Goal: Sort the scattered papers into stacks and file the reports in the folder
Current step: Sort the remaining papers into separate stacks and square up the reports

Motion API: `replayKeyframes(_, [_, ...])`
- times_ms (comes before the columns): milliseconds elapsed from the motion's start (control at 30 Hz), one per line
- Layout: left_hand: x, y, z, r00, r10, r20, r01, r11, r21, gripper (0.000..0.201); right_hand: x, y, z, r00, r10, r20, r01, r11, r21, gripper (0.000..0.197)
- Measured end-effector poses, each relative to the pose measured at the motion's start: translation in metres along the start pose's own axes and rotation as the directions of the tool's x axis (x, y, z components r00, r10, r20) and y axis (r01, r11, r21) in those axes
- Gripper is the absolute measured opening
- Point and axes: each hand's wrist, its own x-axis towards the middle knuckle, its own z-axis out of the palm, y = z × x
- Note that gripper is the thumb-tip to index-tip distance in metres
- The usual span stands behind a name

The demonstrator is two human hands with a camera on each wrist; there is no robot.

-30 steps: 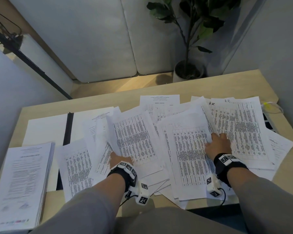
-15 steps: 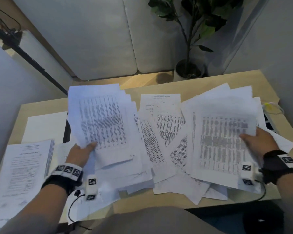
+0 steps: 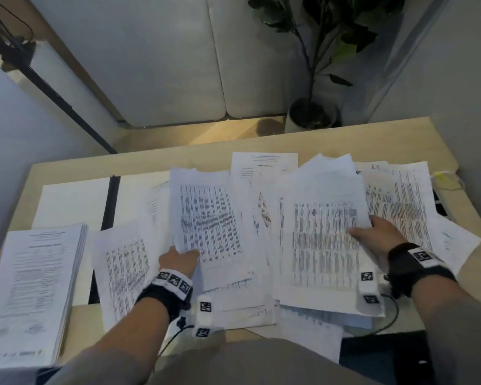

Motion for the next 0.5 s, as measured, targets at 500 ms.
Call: replayKeyframes(500, [0.007, 0.001, 0.034, 0.997, 0.071, -0.041, -0.07, 0.997, 0.03, 0.007, -0.021, 0.052, 0.047, 0.986, 0.141, -0.092, -0.146, 0.988, -0.042, 0.049])
